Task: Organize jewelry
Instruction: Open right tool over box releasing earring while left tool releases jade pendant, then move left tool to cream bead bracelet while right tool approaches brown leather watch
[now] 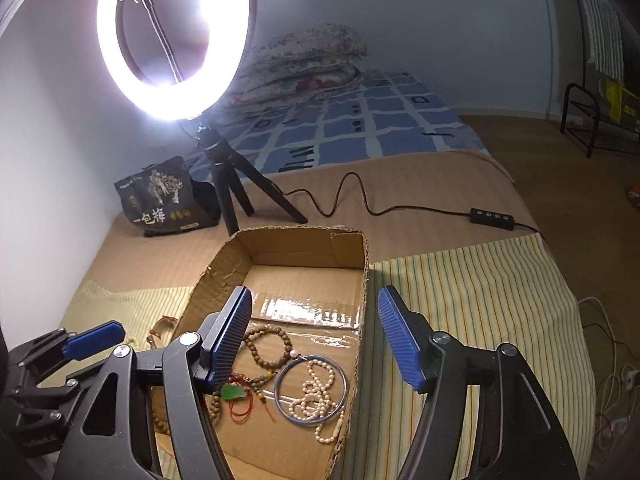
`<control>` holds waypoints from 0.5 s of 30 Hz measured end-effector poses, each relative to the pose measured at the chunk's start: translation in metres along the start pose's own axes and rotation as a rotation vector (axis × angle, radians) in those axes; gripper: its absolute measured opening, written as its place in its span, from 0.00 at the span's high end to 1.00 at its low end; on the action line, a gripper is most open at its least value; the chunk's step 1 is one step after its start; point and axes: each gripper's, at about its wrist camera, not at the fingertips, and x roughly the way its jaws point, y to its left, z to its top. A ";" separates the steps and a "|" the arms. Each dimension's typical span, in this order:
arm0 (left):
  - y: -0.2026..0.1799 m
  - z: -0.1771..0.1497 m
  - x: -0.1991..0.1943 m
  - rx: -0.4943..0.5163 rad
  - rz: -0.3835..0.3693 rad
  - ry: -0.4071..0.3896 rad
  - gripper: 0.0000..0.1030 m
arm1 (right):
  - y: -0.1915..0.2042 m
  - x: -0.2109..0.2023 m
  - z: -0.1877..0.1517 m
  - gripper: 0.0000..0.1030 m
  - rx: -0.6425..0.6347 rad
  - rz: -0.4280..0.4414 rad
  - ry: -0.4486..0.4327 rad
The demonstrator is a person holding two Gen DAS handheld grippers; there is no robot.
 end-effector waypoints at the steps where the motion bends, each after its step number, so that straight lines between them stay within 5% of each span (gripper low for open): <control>1: 0.000 0.000 -0.002 0.001 0.002 -0.002 0.54 | 0.001 -0.003 0.000 0.35 0.000 0.000 -0.004; 15: 0.025 -0.001 -0.077 -0.029 0.074 -0.084 0.54 | 0.024 -0.046 -0.018 0.25 -0.065 -0.001 -0.008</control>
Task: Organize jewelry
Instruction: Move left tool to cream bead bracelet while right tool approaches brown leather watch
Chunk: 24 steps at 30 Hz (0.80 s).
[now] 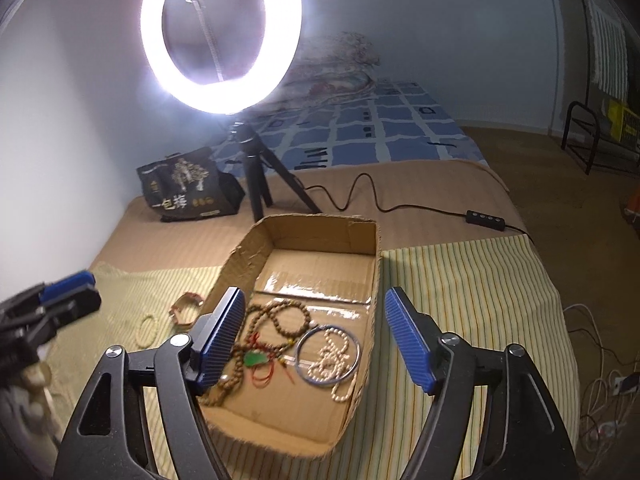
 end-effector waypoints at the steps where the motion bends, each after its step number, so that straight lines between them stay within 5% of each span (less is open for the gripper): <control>1: 0.002 0.000 -0.007 0.001 0.007 -0.004 0.54 | 0.003 -0.006 -0.002 0.22 -0.003 0.000 -0.006; 15: 0.065 0.002 -0.084 -0.045 0.157 0.014 0.54 | 0.050 -0.070 -0.008 0.22 -0.102 0.148 -0.017; 24: 0.111 -0.021 -0.066 -0.027 0.206 0.078 0.54 | 0.100 -0.060 -0.024 0.22 -0.174 0.288 0.064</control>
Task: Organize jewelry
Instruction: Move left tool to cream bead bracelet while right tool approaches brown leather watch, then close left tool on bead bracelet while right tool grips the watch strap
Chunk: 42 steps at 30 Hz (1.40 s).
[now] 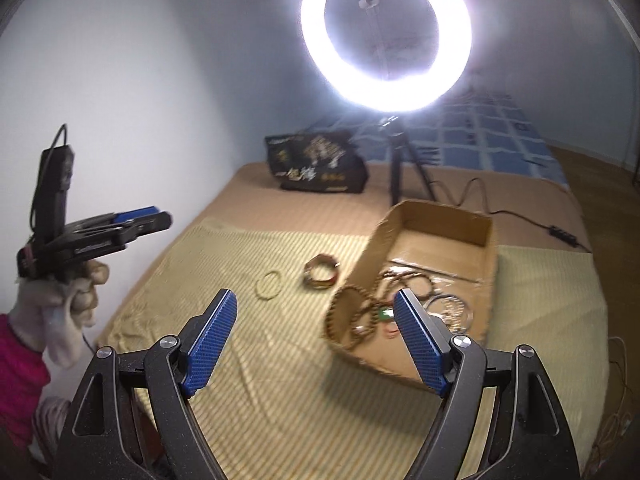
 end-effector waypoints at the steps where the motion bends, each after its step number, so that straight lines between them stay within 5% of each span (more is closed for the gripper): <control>1: 0.005 -0.004 0.010 0.005 0.001 0.017 0.54 | 0.004 0.005 0.000 0.22 -0.006 0.004 0.007; 8: 0.030 -0.032 0.069 -0.021 -0.069 0.079 0.54 | 0.026 0.052 0.007 0.23 0.038 0.023 0.063; 10: 0.036 -0.041 0.079 -0.039 -0.092 0.091 0.55 | 0.029 0.067 0.010 0.36 0.059 0.020 0.091; 12: 0.040 -0.046 0.089 -0.045 -0.100 0.105 0.62 | 0.034 0.082 0.013 0.39 0.074 0.024 0.120; 20: 0.051 -0.048 0.117 -0.091 -0.122 0.118 0.62 | 0.035 0.134 0.019 0.48 0.146 0.015 0.203; 24: 0.052 -0.046 0.130 -0.115 -0.125 0.129 0.62 | 0.032 0.159 0.018 0.62 0.154 0.007 0.260; 42: 0.038 -0.052 0.192 -0.068 -0.116 0.201 0.66 | 0.022 0.256 0.026 0.68 0.068 -0.086 0.436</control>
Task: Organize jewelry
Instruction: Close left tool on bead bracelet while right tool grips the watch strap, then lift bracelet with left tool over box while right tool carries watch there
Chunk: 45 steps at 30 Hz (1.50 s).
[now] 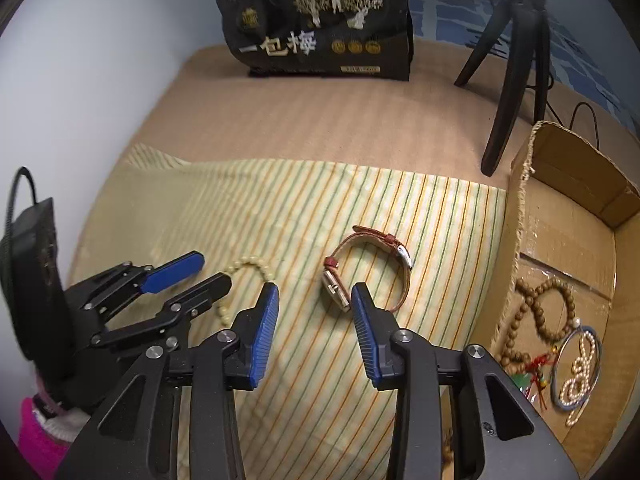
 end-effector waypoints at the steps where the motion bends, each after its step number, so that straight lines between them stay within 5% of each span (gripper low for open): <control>1: -0.001 0.000 0.003 0.008 0.002 0.001 0.66 | 0.000 0.003 0.002 0.69 -0.003 -0.004 0.006; 6: -0.006 -0.003 0.013 0.060 0.050 -0.003 0.74 | 0.002 0.018 0.007 0.69 -0.030 -0.056 0.043; 11: -0.002 -0.004 0.015 0.079 0.080 -0.017 0.91 | 0.008 0.034 0.011 0.73 -0.065 -0.095 0.076; 21: 0.007 -0.006 0.009 0.030 0.052 -0.033 0.95 | 0.010 0.054 0.016 0.90 -0.082 -0.118 0.085; 45: -0.003 -0.009 -0.080 0.026 0.064 -0.160 0.95 | 0.001 -0.041 -0.013 0.91 -0.045 0.029 -0.104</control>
